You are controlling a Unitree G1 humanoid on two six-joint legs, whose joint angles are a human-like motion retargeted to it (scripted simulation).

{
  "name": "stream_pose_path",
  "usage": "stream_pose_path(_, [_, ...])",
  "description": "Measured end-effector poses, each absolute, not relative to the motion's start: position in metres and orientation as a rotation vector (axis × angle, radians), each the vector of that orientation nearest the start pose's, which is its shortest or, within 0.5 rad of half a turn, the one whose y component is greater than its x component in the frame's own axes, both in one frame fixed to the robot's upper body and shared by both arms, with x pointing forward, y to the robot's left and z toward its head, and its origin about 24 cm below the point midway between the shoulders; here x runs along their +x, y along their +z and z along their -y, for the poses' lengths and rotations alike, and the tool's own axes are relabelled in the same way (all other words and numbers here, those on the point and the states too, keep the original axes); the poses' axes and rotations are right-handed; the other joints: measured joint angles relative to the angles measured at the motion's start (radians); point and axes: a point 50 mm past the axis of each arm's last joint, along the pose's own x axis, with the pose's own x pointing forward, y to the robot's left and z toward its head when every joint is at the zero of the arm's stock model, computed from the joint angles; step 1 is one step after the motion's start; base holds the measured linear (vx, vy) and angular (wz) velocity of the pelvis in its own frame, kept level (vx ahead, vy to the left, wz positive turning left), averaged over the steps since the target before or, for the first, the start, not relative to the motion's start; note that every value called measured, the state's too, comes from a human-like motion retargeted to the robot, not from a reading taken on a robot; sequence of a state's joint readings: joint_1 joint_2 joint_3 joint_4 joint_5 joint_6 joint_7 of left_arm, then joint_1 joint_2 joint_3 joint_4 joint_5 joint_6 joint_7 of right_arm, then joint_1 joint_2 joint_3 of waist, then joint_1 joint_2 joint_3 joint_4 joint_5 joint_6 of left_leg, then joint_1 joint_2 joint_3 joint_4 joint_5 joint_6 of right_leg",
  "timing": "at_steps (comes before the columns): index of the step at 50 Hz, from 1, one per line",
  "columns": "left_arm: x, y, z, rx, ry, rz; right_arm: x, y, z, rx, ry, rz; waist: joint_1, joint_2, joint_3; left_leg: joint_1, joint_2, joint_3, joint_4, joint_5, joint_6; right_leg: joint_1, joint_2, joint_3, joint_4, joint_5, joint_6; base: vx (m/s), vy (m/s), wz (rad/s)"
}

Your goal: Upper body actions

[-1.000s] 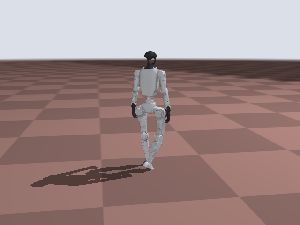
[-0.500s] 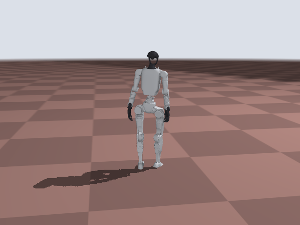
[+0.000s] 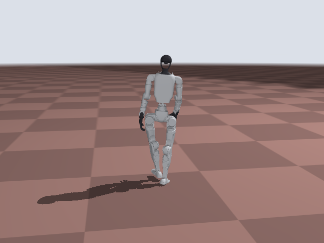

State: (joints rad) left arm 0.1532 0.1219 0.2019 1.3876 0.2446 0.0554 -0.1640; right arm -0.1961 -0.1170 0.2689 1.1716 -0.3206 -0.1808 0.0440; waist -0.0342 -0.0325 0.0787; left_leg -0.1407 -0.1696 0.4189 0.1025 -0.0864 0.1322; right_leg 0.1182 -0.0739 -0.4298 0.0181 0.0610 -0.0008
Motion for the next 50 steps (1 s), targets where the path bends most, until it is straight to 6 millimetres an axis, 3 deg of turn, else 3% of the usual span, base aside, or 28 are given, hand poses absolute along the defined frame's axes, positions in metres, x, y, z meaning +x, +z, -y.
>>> stream_pose_path(2, [-0.03,-0.178,-0.201,0.012,-0.022,-1.639,0.182,-0.136,0.147,-0.511,0.44,-0.814,-0.008,0.012,-0.026,0.031,0.019,0.02,-0.009,-0.016,-0.019,0.005,0.012,-0.014,0.02,-0.022,0.014,0.31,0.01,0.32])
stream_pose_path(4, [-0.033,-0.177,-0.201,-0.003,-0.034,-1.678,0.183,-0.137,0.146,-0.484,0.442,-0.835,0.0,0.021,-0.035,0.001,0.01,-0.086,0.001,-0.027,-0.016,-0.009,0.007,-0.016,0.079,-0.048,0.037,0.21,0.0,0.05])
stream_pose_path(7, [-0.036,-0.176,-0.202,-0.029,-0.036,-1.707,0.186,-0.137,0.145,-0.455,0.44,-0.845,-0.002,0.04,-0.035,0.023,0.058,-0.038,-0.009,-0.032,-0.022,-0.052,0.011,-0.027,0.216,-0.05,0.055,0.24,-0.04,0.13])
stream_pose_path(10, [-0.041,-0.175,-0.207,-0.061,-0.027,-1.719,0.188,-0.137,0.145,-0.453,0.454,-0.863,-0.007,0.067,-0.029,0.028,0.084,-0.081,-0.006,-0.043,-0.027,-0.104,0.026,0.001,0.367,-0.068,0.042,0.16,-0.08,0.09])
stream_pose_path(14, [-0.032,-0.175,-0.211,-0.042,0.009,-1.731,0.188,-0.137,0.154,-0.419,0.41,-0.888,-0.004,0.102,-0.013,0.029,0.113,-0.102,0.014,-0.05,-0.033,-0.133,-0.004,-0.023,0.396,-0.105,0.005,0.03,-0.05,0.58])
stream_pose_path(20, [-0.013,-0.177,-0.21,-0.05,-0.026,-1.63,0.179,-0.14,0.169,-0.353,0.289,-0.91,-0.012,0.089,0.0,0.065,0.065,-0.152,-0.001,-0.046,-0.029,-0.166,-0.028,0.25,0.254,-0.08,0.045,0.1,-0.07,0.76])
stream_pose_path(23, [-0.008,-0.176,-0.214,-0.02,-0.029,-1.611,0.173,-0.143,0.174,-0.316,0.238,-0.928,-0.001,0.056,0.013,0.096,0.019,-0.176,-0.023,-0.037,-0.023,-0.166,-0.05,0.363,0.188,0.035,0.107,0.08,-0.13,0.51])
stream_pose_path(25, [-0.009,-0.176,-0.216,-0.008,-0.011,-1.612,0.17,-0.144,0.175,-0.293,0.225,-0.945,0.024,0.044,0.014,0.112,0.007,-0.167,-0.043,-0.03,-0.021,-0.153,-0.062,0.353,0.185,0.027,0.139,0.05,-0.13,0.05])
stream_pose_path(27, [-0.014,-0.176,-0.215,-0.017,0.003,-1.627,0.168,-0.145,0.177,-0.28,0.215,-0.954,0.045,0.04,0.009,0.12,0.002,-0.154,-0.062,-0.024,-0.02,-0.134,-0.088,0.224,0.162,0.015,0.124,0.01,-0.12,-0.07])
stream_pose_path(39, [-0.058,-0.173,-0.197,-0.092,-0.103,-1.809,0.165,-0.147,0.181,-0.253,0.182,-0.988,0.038,0.059,-0.002,0.12,0.019,-0.167,-0.097,0.01,-0.041,-0.125,-0.071,0.219,0.133,0.008,0.105,-0.02,-0.12,0.28])
stream_pose_path(50, [-0.053,-0.175,-0.194,-0.075,-0.14,-1.768,0.147,-0.154,0.186,-0.235,0.177,-1.052,0.034,0.063,-0.012,0.105,0.032,-0.195,-0.088,0.02,-0.061,-0.104,-0.055,0.176,0.076,0.025,0.074,-0.02,-0.08,0.26])
